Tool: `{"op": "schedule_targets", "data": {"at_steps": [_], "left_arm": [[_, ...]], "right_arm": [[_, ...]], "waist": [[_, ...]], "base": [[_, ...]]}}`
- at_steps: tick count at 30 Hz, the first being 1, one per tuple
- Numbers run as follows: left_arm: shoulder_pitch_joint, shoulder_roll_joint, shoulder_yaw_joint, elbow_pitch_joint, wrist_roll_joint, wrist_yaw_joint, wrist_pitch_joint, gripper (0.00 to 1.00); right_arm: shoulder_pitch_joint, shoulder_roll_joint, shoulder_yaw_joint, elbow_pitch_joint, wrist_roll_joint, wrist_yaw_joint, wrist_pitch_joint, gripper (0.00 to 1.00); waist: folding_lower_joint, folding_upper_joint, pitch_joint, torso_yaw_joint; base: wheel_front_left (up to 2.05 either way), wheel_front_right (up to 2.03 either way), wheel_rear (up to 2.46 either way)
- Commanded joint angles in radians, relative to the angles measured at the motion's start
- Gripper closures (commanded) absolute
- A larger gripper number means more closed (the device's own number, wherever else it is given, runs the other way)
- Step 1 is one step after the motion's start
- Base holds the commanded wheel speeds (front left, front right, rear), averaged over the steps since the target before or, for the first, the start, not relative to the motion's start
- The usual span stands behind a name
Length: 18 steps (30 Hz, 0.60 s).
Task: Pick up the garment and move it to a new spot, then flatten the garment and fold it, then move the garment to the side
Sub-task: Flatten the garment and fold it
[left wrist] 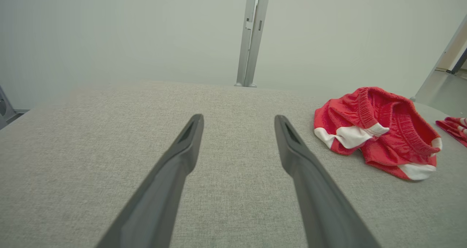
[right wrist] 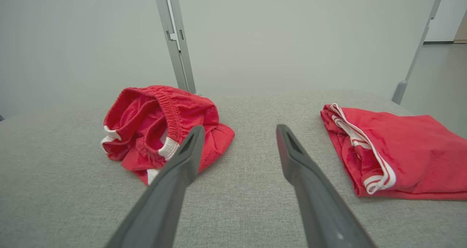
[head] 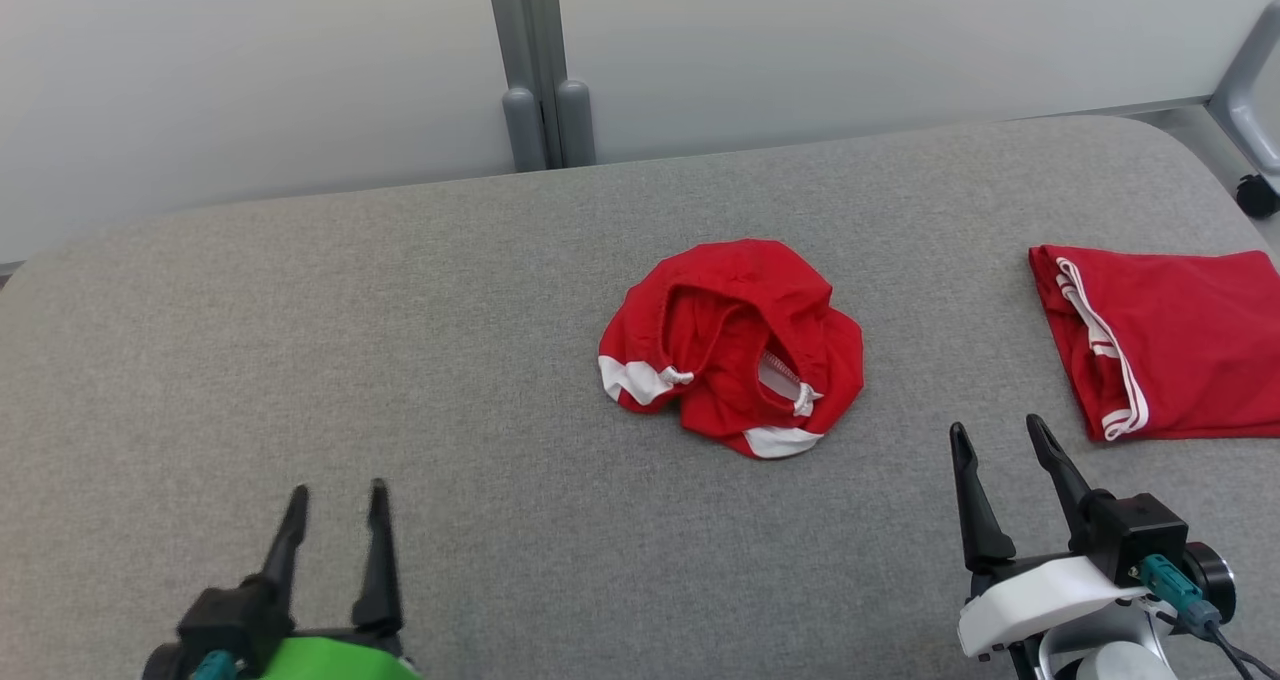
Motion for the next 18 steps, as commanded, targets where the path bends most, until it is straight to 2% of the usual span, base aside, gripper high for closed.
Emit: {"op": "schedule_targets", "data": {"at_steps": [1, 5, 6, 10, 14, 18], "left_arm": [[-0.041, -0.001, -0.043, 0.015, -0.002, -0.002, -0.003, 0.00], [-0.119, 0.001, -0.179, 0.103, -0.036, -0.002, -0.003, 0.00], [-0.183, 0.001, -0.273, 0.156, -0.056, -0.002, 0.011, 0.00], [-0.307, 0.005, -0.432, 0.226, -0.119, -0.001, 0.066, 0.00], [-0.408, 0.005, -0.514, 0.286, -0.174, -0.001, 0.109, 0.00], [-0.474, 0.003, -0.558, 0.352, -0.201, -0.001, 0.139, 0.00]], "right_arm": [[0.005, -0.003, -0.001, -0.002, -0.005, -0.002, -0.002, 0.00], [-0.005, -0.003, 0.007, -0.005, -0.010, -0.002, -0.002, 0.00], [-0.008, -0.003, 0.011, -0.007, -0.010, -0.002, -0.002, 0.00], [-0.022, -0.003, 0.023, -0.011, -0.005, -0.002, -0.002, 0.00], [-0.030, -0.003, 0.031, -0.013, 0.007, -0.002, -0.003, 0.00], [-0.044, -0.002, 0.032, -0.020, 0.018, -0.002, -0.002, 0.00]], "waist": [[0.0000, 0.0000, 0.003, -0.004], [0.0000, 0.0000, 0.011, -0.031], [0.0000, 0.0000, 0.018, -0.052], [0.0000, 0.0000, 0.041, -0.115], [0.0000, 0.0000, 0.067, -0.191], [0.0000, 0.0000, 0.096, -0.268]], "base": [[0.00, 0.00, 0.00], [0.00, 0.00, 0.00], [0.00, 0.00, 0.00], [0.00, 0.00, 0.00], [0.00, 0.00, 0.00], [0.00, 0.00, 0.00]]}}
